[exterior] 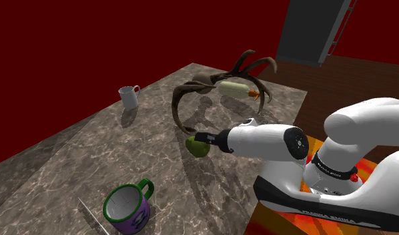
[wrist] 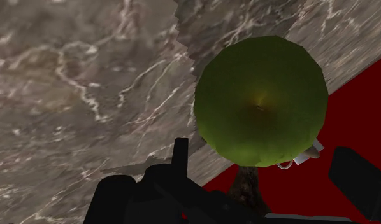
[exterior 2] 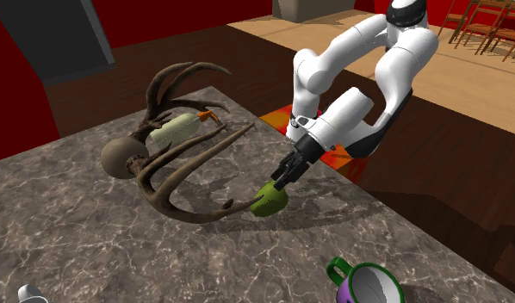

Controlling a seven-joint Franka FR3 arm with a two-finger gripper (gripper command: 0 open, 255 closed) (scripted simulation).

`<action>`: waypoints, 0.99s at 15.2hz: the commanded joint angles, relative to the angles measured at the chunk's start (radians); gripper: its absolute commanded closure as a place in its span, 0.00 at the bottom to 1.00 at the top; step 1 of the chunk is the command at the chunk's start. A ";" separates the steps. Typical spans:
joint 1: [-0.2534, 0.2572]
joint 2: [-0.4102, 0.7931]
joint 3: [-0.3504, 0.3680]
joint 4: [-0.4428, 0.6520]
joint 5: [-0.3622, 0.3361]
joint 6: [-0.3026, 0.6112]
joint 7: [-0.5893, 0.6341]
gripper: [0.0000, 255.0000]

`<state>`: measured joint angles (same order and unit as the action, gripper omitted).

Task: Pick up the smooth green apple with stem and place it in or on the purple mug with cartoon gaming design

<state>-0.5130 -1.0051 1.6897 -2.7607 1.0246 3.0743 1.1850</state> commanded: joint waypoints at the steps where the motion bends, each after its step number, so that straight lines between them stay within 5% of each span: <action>1: -0.054 0.033 0.031 0.017 0.005 0.045 -0.018 0.00; 9: -0.071 0.044 0.041 0.022 0.005 0.059 -0.023 0.00; 10: -0.071 0.044 0.041 0.022 0.005 0.059 -0.023 1.00; 15: -0.071 0.044 0.041 0.022 0.005 0.059 -0.023 1.00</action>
<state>-0.5838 -0.9611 1.7296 -2.7390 1.0298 3.1344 1.1623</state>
